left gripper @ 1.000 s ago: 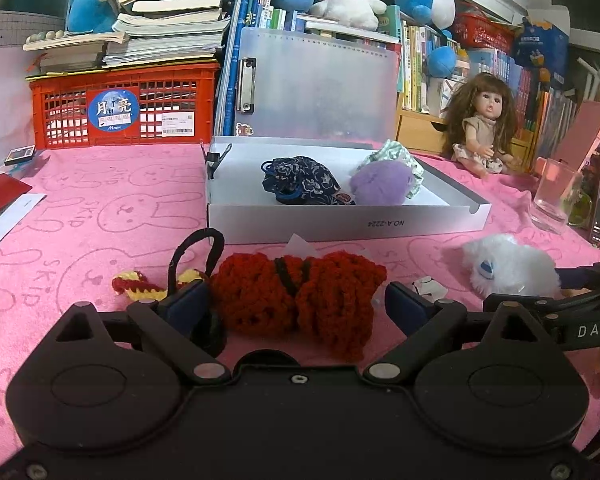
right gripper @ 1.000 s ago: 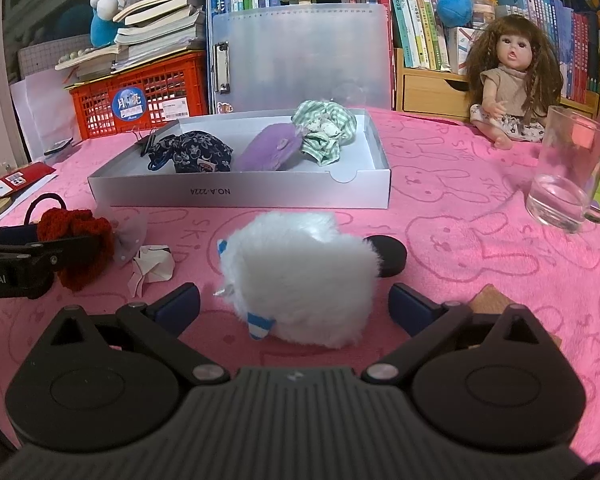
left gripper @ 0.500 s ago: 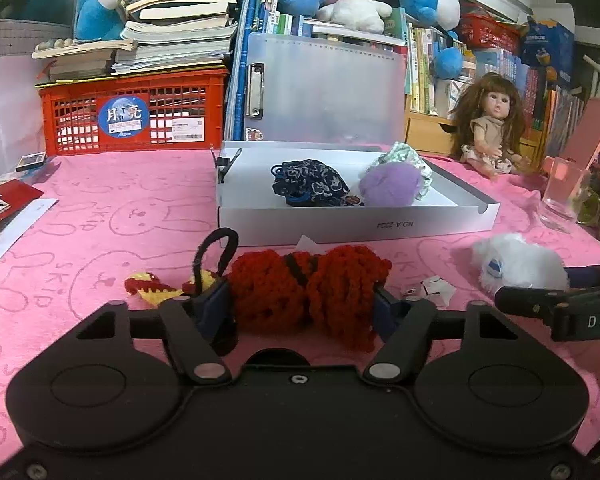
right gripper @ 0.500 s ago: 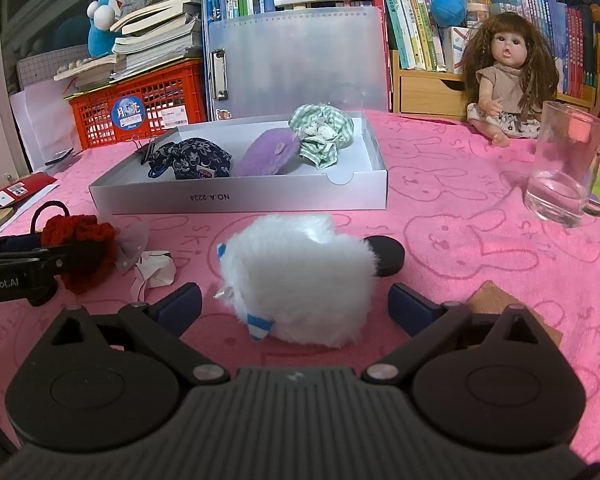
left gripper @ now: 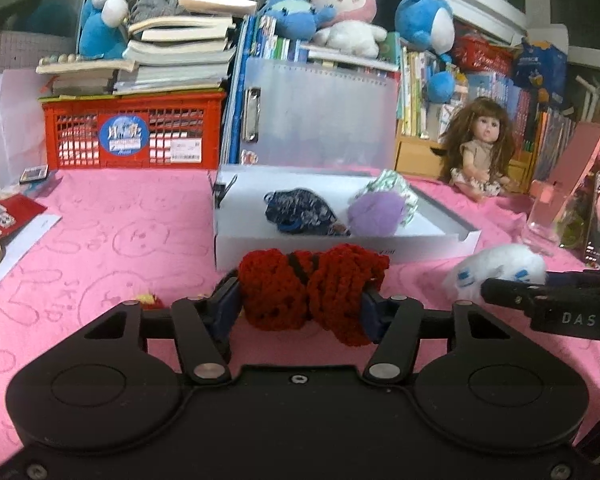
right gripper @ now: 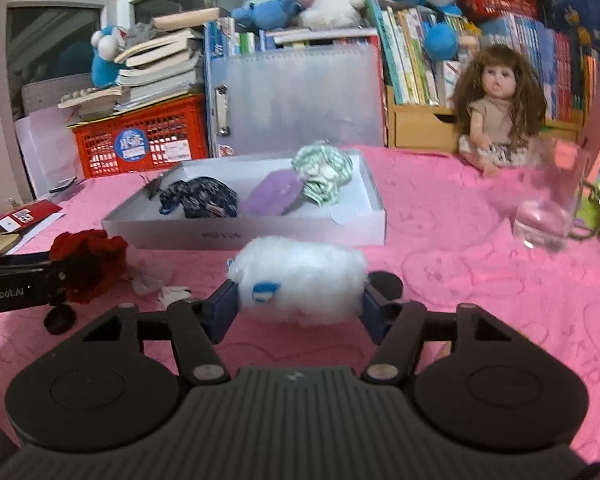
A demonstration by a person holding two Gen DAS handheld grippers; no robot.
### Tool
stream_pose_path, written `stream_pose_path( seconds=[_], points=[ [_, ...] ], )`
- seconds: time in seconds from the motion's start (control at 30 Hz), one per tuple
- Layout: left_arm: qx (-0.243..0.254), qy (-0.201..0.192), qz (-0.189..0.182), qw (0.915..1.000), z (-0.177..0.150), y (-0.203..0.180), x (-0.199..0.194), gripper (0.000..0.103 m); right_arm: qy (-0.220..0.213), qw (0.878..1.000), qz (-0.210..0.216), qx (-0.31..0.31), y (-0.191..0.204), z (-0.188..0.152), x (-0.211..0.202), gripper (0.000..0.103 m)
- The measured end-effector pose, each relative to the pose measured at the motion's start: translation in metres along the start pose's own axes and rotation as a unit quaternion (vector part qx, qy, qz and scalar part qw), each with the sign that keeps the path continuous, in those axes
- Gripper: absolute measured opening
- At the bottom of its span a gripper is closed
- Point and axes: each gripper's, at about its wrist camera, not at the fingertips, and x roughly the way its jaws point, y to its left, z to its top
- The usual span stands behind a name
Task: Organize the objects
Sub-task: 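Carry the white plush with the right gripper while the left gripper carries the crochet toy over the box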
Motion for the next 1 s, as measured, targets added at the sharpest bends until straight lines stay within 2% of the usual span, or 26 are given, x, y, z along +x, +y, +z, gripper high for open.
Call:
stream_pose_path(
  seconds=[0.4,0.93,0.97,1.0],
  points=[
    [-0.014,-0.007,-0.005,0.9999,0.016,-0.001,0.000,0.056,-0.012,1.000,0.003,0.004,0.001,0.010,-0.003,0.056],
    [-0.014,-0.005,0.000,0.9999,0.017,0.001,0.005,0.056,-0.017,1.000,0.002,0.014,0.000,0.012,-0.002,0.054],
    [-0.013,-0.005,0.000,0.9999,0.017,0.001,0.005,0.056,-0.017,1.000,0.002,0.014,0.000,0.012,-0.002,0.054],
    [-0.014,-0.005,-0.001,0.9999,0.017,0.001,0.005,0.056,-0.018,1.000,0.002,0.013,0.000,0.012,-0.001,0.060]
  ],
)
